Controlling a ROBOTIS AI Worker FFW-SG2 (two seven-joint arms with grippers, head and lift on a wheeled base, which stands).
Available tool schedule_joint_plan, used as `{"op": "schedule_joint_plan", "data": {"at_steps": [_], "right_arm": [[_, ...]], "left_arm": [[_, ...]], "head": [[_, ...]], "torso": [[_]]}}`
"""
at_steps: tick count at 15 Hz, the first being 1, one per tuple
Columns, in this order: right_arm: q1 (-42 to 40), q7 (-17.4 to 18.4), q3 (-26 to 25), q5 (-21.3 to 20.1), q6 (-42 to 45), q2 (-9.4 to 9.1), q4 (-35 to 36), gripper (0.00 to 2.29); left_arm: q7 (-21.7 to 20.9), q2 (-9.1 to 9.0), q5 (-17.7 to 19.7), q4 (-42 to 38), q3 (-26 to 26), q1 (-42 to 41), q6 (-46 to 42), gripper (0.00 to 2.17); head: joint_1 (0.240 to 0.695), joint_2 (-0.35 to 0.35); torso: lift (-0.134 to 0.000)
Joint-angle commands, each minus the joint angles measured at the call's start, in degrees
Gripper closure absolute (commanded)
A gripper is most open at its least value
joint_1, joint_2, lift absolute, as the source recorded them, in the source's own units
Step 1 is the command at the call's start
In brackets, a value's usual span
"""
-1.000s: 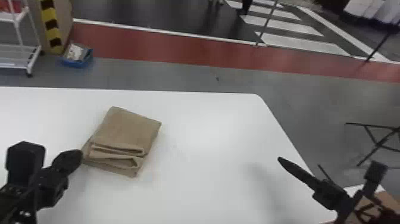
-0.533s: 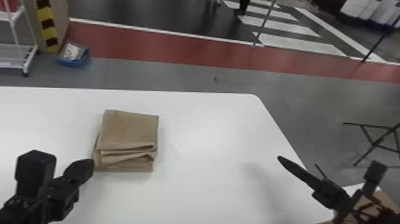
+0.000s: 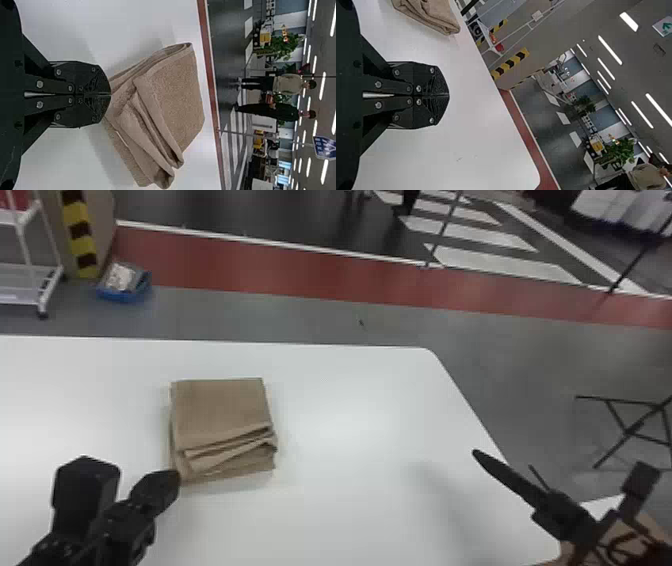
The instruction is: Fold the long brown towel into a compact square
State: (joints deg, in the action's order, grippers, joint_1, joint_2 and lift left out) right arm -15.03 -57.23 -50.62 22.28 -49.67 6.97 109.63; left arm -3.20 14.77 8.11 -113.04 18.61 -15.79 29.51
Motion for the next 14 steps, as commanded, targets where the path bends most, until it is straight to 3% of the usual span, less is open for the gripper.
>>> {"op": "schedule_joint_plan", "data": {"at_steps": [1, 5, 9, 11, 13, 14], "right_arm": [[-0.09, -0.17, -0.27, 0.66, -0.04, 0.06, 0.14, 2.10], [0.44, -1.13, 1.58, 0.75, -0.21, 0.06, 2.78, 1.97], [1.23, 4.05, 11.77, 0.04, 2.42, -1.78, 6.12, 1.97], [2.37, 7.92, 19.33, -3.82, 5.41, -3.72, 7.26, 1.97], [4.39, 11.61, 27.24, -9.62, 8.93, -7.02, 7.17, 1.97], [5.27, 13.63, 31.02, -12.44, 12.27, -7.02, 6.65, 1.97]], "left_arm": [[0.92, 0.17, -0.02, -3.06, -1.47, -1.17, -0.01, 1.89], [2.59, 0.35, 1.47, -8.60, -7.10, -4.69, -1.42, 1.86], [4.08, 0.08, 1.91, -9.12, -7.36, -4.87, -5.29, 1.86], [4.35, 0.08, 2.09, -8.51, -7.36, -3.46, -5.11, 1.86], [4.35, 0.17, 2.44, -8.25, -7.54, -2.67, -4.76, 1.86], [4.35, 0.17, 2.61, -8.25, -7.89, -2.58, -4.58, 1.86]], "head": [[0.695, -0.350], [0.695, -0.350], [0.695, -0.350], [0.695, -0.296], [0.695, -0.243], [0.695, -0.189]], "torso": [[-0.125], [-0.125], [-0.125], [-0.125], [-0.125], [-0.125]]}}
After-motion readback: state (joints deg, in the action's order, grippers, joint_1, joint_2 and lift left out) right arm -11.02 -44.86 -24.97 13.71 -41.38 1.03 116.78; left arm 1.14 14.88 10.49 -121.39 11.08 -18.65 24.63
